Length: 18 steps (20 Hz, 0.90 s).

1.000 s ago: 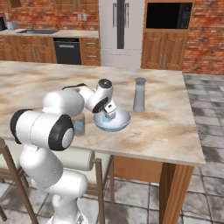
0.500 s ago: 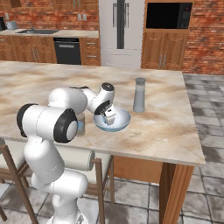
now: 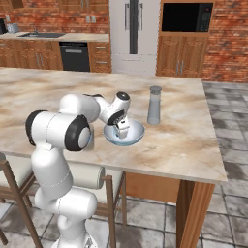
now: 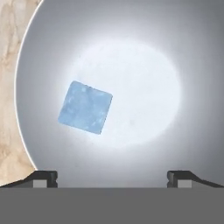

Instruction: There are two ice cubes in the ice bowl. Place both ice cubes in the glass cup.

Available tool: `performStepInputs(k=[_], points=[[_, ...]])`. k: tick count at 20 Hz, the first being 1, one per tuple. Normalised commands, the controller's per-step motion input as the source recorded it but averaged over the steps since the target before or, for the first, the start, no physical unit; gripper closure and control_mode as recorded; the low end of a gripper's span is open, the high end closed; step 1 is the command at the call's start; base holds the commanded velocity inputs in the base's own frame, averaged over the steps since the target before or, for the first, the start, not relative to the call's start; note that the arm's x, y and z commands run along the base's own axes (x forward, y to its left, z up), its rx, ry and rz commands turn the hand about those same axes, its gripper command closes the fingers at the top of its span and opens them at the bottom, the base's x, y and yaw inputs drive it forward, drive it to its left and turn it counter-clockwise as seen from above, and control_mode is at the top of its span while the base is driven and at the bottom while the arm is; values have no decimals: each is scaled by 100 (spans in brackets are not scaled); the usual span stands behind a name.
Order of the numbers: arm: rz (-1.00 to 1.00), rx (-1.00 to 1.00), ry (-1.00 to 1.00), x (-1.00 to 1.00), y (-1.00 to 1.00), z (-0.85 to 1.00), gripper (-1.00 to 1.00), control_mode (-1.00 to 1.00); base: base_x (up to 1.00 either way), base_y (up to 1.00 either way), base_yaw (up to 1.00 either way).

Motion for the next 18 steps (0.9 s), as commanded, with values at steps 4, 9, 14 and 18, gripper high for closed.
performStepInputs(k=[4,9,14,18], points=[[-2,0,0,4,0,-21,-100,-100,0,0,0],[-4,0,0,8,0,-16,-100,-100,0,0,0],[-4,0,0,9,0,-5,-100,-100,0,0,0],[-4,0,0,9,0,0,-100,-100,0,0,0]])
